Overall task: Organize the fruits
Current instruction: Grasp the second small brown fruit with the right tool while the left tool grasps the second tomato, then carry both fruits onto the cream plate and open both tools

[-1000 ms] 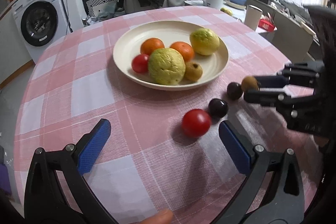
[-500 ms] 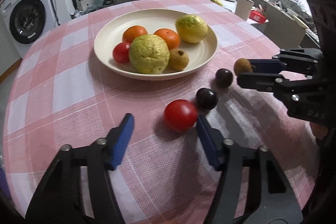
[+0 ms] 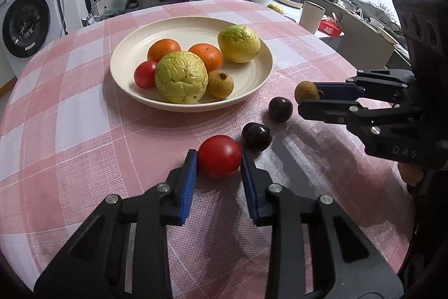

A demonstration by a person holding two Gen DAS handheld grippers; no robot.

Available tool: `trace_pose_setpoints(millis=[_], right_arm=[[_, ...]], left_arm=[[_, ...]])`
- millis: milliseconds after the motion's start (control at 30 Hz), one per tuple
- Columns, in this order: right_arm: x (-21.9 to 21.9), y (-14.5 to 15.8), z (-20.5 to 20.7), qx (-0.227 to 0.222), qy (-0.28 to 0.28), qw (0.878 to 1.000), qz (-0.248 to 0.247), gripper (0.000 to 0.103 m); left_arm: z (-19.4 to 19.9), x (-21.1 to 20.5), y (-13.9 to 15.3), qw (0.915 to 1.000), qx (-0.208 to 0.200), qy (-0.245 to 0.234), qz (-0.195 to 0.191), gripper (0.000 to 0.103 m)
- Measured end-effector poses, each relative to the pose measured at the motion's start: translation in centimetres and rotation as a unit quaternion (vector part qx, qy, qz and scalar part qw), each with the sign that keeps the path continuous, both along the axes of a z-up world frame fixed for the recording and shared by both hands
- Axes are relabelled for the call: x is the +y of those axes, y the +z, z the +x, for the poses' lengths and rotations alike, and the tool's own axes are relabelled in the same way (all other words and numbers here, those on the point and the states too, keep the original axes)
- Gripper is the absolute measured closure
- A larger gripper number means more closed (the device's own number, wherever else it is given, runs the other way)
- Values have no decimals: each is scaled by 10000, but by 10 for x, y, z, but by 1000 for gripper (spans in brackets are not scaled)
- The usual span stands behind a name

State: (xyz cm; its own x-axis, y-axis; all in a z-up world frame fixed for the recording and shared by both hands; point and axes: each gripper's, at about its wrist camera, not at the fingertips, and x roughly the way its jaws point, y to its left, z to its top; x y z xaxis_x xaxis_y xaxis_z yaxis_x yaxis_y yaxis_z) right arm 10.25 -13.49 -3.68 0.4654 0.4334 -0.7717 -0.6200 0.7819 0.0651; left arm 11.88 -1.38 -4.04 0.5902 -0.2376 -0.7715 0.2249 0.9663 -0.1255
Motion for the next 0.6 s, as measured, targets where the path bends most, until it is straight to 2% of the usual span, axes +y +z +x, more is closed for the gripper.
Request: trace_pose_setpoints(millis=[333,600], right_arm=[[-8,10,1,-195,-178,9994,221,77],[-18,17,7,-297,-429,9978,421,77]], left_arm=[[-9,8,22,9990,-425,130,-73,75],[-10,17,33,9981,-521,320,-112,75]])
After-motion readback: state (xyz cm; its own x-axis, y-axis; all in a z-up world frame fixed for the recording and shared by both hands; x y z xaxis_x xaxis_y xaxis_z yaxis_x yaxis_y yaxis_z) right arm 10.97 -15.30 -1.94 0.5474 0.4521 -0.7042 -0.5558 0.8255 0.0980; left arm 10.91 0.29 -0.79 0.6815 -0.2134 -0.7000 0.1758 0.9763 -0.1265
